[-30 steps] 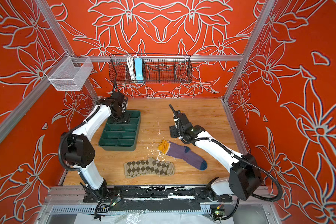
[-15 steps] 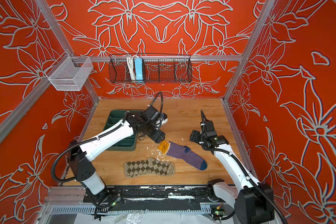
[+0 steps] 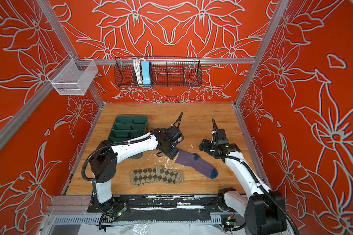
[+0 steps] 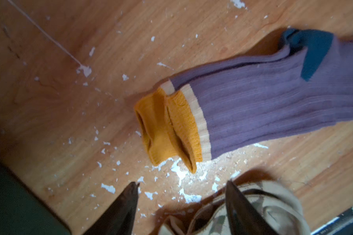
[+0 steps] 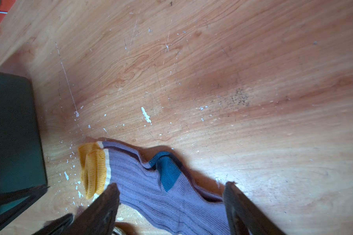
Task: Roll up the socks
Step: 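Grasp the yellow cuff of the purple sock with the left gripper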
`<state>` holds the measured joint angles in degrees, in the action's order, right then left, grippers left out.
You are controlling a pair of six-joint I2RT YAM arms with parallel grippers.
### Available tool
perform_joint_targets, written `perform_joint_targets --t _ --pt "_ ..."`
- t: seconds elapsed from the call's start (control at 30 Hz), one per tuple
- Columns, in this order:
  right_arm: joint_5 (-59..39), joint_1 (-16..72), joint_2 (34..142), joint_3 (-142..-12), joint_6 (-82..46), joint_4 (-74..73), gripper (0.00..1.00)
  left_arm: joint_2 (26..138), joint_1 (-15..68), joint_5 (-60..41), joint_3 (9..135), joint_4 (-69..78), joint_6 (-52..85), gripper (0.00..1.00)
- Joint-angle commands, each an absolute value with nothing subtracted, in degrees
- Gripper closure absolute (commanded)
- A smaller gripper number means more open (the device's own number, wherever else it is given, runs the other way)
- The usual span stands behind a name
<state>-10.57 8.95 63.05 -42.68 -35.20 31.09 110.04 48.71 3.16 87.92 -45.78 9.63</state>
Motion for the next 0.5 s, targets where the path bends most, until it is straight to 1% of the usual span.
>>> perform_joint_targets --t 0.0,0.1,0.27,0.3,0.4,0.47 --pt "-11.43 8.57 63.67 -42.34 -36.66 29.81 0.18 113.91 48.69 3.27 90.07 -43.85 11.46 0.38" --pt "-11.43 8.61 63.43 -42.53 -36.74 29.45 0.18 116.48 48.69 3.19 91.30 -44.30 12.21 0.44" --pt "-11.51 8.62 63.29 -42.68 -36.74 29.02 0.18 119.46 48.69 2.70 92.04 -44.08 13.11 0.58" --pt "-11.51 8.60 63.30 -42.69 -36.71 28.94 0.17 119.95 48.62 2.94 92.02 -44.13 13.26 0.62" --pt "-11.76 8.61 63.45 -42.65 -36.74 28.40 0.17 120.80 48.52 3.73 91.94 -44.12 13.84 0.78" --pt "-12.08 8.60 63.61 -42.45 -36.97 27.97 0.18 120.76 48.50 4.11 91.78 -44.04 14.39 0.86"
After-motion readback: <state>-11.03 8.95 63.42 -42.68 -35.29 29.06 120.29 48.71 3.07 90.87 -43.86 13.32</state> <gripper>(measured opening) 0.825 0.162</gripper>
